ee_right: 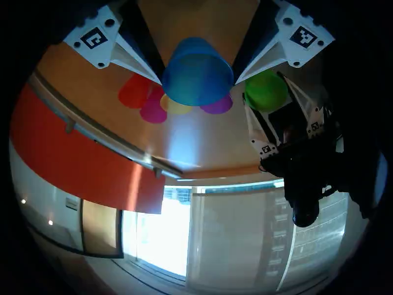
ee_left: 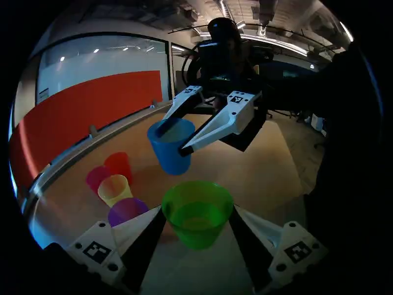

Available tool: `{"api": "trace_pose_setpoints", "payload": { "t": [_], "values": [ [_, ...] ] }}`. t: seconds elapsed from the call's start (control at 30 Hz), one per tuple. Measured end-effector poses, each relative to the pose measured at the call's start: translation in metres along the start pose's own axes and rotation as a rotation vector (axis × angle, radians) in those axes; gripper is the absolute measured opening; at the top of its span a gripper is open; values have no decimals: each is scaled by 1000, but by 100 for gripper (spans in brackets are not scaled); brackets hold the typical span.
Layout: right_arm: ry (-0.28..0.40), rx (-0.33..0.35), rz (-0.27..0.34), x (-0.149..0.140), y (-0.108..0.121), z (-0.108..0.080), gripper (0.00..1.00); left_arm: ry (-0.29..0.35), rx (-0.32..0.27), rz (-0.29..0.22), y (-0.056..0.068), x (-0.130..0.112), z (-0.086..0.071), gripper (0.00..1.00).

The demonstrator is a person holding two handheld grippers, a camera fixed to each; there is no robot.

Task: Pour water

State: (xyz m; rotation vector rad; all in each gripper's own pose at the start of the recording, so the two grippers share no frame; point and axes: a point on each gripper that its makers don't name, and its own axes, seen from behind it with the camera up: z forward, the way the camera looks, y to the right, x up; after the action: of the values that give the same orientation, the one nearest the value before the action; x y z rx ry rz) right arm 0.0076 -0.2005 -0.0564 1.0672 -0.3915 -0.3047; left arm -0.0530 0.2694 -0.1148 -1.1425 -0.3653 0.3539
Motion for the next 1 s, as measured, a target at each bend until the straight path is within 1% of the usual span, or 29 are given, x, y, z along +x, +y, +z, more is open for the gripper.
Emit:
{"api": "trace_pose_setpoints", "payload": {
  "t": [0.2,0.6,0.8,1.0],
  "values": [
    [-14,4,12,-9,-1,3,94,-20,-7,2,0,-7,0,86],
    [-48,21,12,-25,-5,11,95,-81,-29,19,1,-24,3,86],
    [-58,26,16,-30,-6,13,94,-110,-35,32,-2,-30,4,86],
    [-64,32,20,-36,-8,15,94,-131,-44,34,-4,-36,5,86]
  ]
}}
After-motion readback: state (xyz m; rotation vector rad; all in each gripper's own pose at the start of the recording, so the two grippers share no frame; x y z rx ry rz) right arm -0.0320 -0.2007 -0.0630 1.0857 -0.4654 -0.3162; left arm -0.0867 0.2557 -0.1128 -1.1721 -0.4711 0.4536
